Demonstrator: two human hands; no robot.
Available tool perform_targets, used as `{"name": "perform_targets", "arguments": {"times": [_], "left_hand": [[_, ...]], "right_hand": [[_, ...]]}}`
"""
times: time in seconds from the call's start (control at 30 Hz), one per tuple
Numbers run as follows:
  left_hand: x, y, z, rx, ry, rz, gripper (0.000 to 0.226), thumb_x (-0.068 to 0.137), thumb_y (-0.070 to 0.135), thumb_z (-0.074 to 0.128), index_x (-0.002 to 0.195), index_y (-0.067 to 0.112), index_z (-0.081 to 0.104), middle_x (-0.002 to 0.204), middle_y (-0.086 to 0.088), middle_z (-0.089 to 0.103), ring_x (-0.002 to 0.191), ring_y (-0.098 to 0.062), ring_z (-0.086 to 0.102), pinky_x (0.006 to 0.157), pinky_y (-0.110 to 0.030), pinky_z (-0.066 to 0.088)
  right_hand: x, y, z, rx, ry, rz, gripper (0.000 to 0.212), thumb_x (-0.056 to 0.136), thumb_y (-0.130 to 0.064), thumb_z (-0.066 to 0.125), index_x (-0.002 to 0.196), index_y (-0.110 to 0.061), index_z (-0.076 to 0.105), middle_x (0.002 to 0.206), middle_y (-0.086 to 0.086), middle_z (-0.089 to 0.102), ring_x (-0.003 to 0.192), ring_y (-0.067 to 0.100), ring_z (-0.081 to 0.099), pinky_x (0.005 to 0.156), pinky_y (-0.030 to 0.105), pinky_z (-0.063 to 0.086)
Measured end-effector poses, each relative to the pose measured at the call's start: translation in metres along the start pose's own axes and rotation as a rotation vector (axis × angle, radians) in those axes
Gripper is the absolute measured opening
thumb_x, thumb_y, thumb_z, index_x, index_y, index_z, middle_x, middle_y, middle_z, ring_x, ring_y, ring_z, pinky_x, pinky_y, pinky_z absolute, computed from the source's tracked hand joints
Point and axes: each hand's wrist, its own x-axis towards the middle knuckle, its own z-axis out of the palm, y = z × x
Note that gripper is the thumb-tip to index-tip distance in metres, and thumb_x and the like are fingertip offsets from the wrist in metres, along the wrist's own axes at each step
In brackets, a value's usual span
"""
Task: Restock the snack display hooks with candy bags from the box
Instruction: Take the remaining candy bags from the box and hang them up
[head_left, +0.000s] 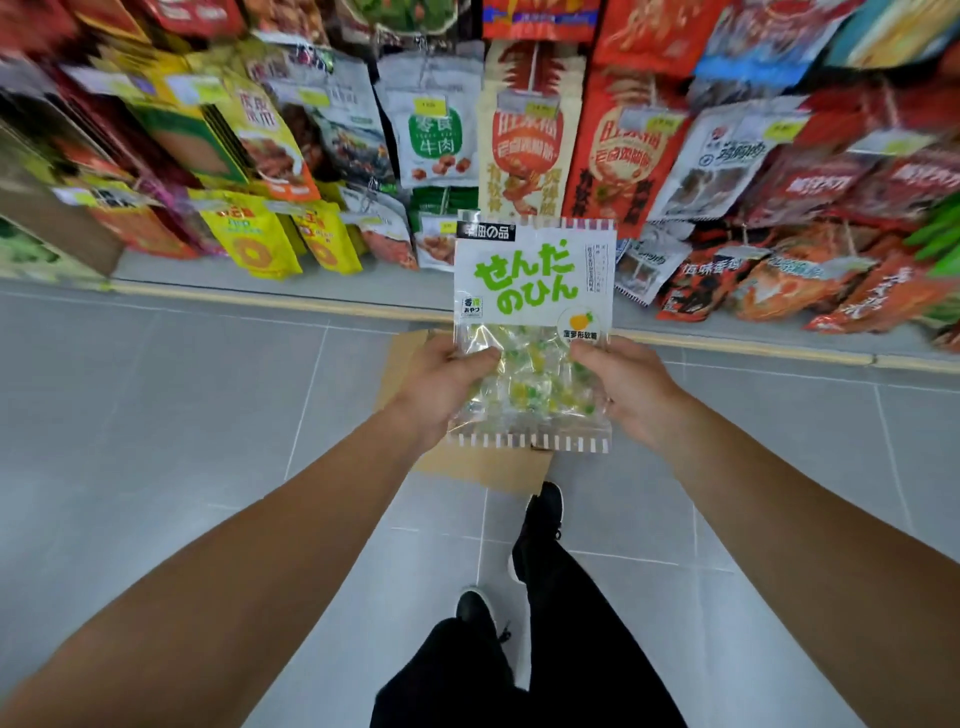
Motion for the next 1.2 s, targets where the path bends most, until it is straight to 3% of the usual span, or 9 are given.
{"name": "perform_targets", "arguments": {"times": [0.13, 0.23, 0.43, 0.63, 0.77, 0.83, 0.93, 1.07, 1.2], "left_hand": [[-0.063, 0.046, 0.009, 0.045, -0.046, 0.111, 0.044, 0.074, 0.037, 0.080, 0.110, 0.017, 0.065, 0.106, -0.002, 0.070, 0.098, -0.017, 0.066, 0.094, -0.039, 0.052], [-0.097, 0.075, 0.021, 0.054, -0.070, 0.188, 0.022, 0.082, 0.030, 0.076, 0.094, 0.018, 0.062, 0.096, -0.001, 0.066, 0.089, -0.017, 0.062, 0.082, -0.033, 0.048], [-0.147, 0.144, 0.070, 0.089, -0.149, 0.328, 0.018, 0.084, 0.029, 0.074, 0.096, 0.023, 0.062, 0.100, 0.003, 0.066, 0.098, -0.016, 0.061, 0.083, -0.036, 0.046], [-0.176, 0.200, 0.147, 0.100, -0.181, 0.497, 0.041, 0.078, 0.032, 0.077, 0.112, 0.012, 0.066, 0.098, -0.001, 0.068, 0.091, -0.019, 0.062, 0.075, -0.031, 0.047], [-0.203, 0.235, 0.220, 0.029, -0.243, 0.595, 0.078, 0.074, 0.032, 0.080, 0.140, 0.007, 0.046, 0.132, -0.009, 0.058, 0.116, -0.022, 0.057, 0.099, -0.044, 0.047], [-0.215, 0.251, 0.259, 0.013, -0.256, 0.624, 0.069, 0.084, 0.024, 0.075, 0.142, 0.012, 0.042, 0.121, -0.001, 0.059, 0.112, -0.018, 0.054, 0.097, -0.040, 0.044], [-0.225, 0.276, 0.309, 0.037, -0.245, 0.694, 0.034, 0.079, 0.032, 0.077, 0.107, 0.018, 0.062, 0.107, 0.000, 0.065, 0.107, -0.022, 0.062, 0.094, -0.047, 0.050], [-0.237, 0.314, 0.371, 0.080, -0.204, 0.785, 0.068, 0.076, 0.043, 0.077, 0.133, 0.014, 0.054, 0.119, -0.014, 0.061, 0.108, -0.026, 0.061, 0.092, -0.046, 0.051], [-0.241, 0.354, 0.422, 0.104, -0.200, 0.845, 0.038, 0.080, 0.035, 0.075, 0.110, 0.015, 0.063, 0.090, -0.007, 0.063, 0.082, -0.018, 0.056, 0.079, -0.038, 0.050]], "right_hand": [[-0.071, -0.026, -0.014, 0.073, 0.063, -0.092, 0.023, 0.089, -0.029, 0.071, 0.104, -0.013, 0.065, 0.072, -0.004, 0.059, 0.057, 0.009, 0.055, 0.057, 0.028, 0.039], [-0.112, -0.045, -0.034, 0.123, 0.075, -0.155, 0.025, 0.089, -0.027, 0.072, 0.107, -0.011, 0.066, 0.090, 0.001, 0.068, 0.078, 0.015, 0.063, 0.070, 0.033, 0.046], [-0.180, -0.098, -0.093, 0.141, 0.119, -0.300, 0.016, 0.090, -0.030, 0.070, 0.099, -0.017, 0.067, 0.088, -0.004, 0.067, 0.075, 0.011, 0.062, 0.071, 0.033, 0.044], [-0.229, -0.139, -0.169, 0.181, 0.186, -0.449, 0.037, 0.092, -0.025, 0.068, 0.122, -0.005, 0.060, 0.115, 0.003, 0.067, 0.096, 0.016, 0.064, 0.091, 0.040, 0.051], [-0.257, -0.160, -0.243, 0.154, 0.195, -0.575, 0.046, 0.094, -0.027, 0.065, 0.127, 0.002, 0.050, 0.110, 0.003, 0.062, 0.095, 0.014, 0.058, 0.095, 0.034, 0.041], [-0.265, -0.171, -0.283, 0.169, 0.190, -0.643, 0.049, 0.095, -0.024, 0.064, 0.132, 0.002, 0.046, 0.100, -0.006, 0.056, 0.086, 0.009, 0.053, 0.093, 0.030, 0.039], [-0.277, -0.191, -0.336, 0.162, 0.242, -0.705, 0.054, 0.094, -0.020, 0.065, 0.133, 0.010, 0.043, 0.126, 0.015, 0.056, 0.101, 0.018, 0.061, 0.093, 0.036, 0.049], [-0.287, -0.221, -0.402, 0.168, 0.287, -0.765, 0.060, 0.092, -0.026, 0.068, 0.134, 0.008, 0.043, 0.124, 0.012, 0.060, 0.114, 0.026, 0.059, 0.066, 0.028, 0.049], [-0.287, -0.249, -0.454, 0.180, 0.252, -0.789, 0.040, 0.091, -0.029, 0.069, 0.114, 0.001, 0.056, 0.112, 0.012, 0.063, 0.109, 0.025, 0.060, 0.087, 0.035, 0.047]]}}
